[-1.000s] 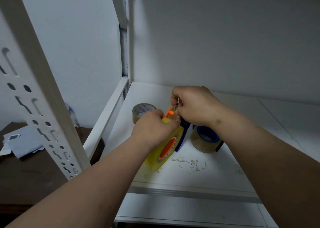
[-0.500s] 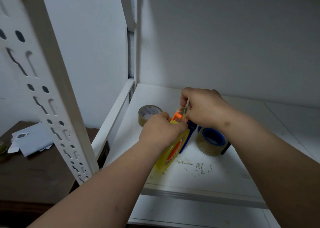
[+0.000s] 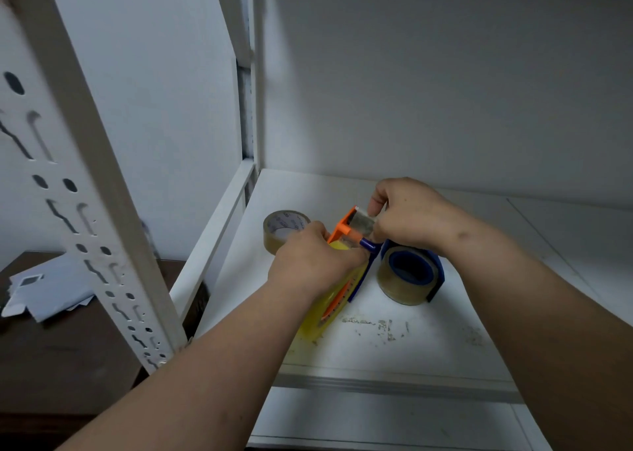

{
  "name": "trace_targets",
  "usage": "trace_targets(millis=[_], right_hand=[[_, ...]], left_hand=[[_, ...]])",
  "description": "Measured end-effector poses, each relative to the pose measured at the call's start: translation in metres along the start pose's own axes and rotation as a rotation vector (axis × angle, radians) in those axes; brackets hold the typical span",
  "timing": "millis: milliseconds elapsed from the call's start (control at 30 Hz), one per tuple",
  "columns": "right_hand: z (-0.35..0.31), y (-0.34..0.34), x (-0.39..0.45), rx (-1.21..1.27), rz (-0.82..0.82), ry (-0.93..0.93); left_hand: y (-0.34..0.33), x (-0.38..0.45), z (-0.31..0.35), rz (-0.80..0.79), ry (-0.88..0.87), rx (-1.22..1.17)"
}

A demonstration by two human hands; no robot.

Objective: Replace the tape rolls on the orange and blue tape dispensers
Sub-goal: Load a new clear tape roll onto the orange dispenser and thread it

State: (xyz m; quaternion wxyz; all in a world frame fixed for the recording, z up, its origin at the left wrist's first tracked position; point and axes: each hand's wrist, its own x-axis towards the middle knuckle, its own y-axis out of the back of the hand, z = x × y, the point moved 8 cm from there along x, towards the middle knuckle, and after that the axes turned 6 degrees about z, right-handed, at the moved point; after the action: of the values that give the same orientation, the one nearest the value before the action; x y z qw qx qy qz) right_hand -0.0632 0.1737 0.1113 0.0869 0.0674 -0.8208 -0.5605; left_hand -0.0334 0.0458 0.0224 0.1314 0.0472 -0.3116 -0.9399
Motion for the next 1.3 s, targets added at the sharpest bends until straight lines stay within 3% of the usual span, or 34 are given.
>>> trace_targets(millis=[333,533,667,767,1000,1200,1300], right_hand=[[-0.015,-0.002,0.002,-0.100,0.080,0.098],[-0.019,-0.004,-0.002,-0.137,0.159,0.181],[-0.028,-0.004,-0.004,-0.161,0.184,0.251],[-0.034,0.002,-0.006,-0.153,0.229,0.283],[-0.043,0.032,-0.008,-0.059,0.341,0.302],[-0.037,0.032,-0.004,0.033,0.307,0.281],[-0.037,0.038,-0.003,0.054,0.315,0.286]], left_hand=[[0.008,-0.011,0.000,0.033,-0.080,-0.024],[0.002,-0.025,-0.020,-0.356,0.144,-0.450],[-0.002,-0.031,-0.034,-0.448,0.172,-0.607],[-0.001,-0.034,-0.039,-0.378,0.134,-0.617],[0.015,-0.029,-0.045,-0.034,0.163,-0.521],[0.005,-0.035,-0.051,-0.241,0.139,-0.620],[0.005,-0.035,-0.052,-0.243,0.110,-0.656]])
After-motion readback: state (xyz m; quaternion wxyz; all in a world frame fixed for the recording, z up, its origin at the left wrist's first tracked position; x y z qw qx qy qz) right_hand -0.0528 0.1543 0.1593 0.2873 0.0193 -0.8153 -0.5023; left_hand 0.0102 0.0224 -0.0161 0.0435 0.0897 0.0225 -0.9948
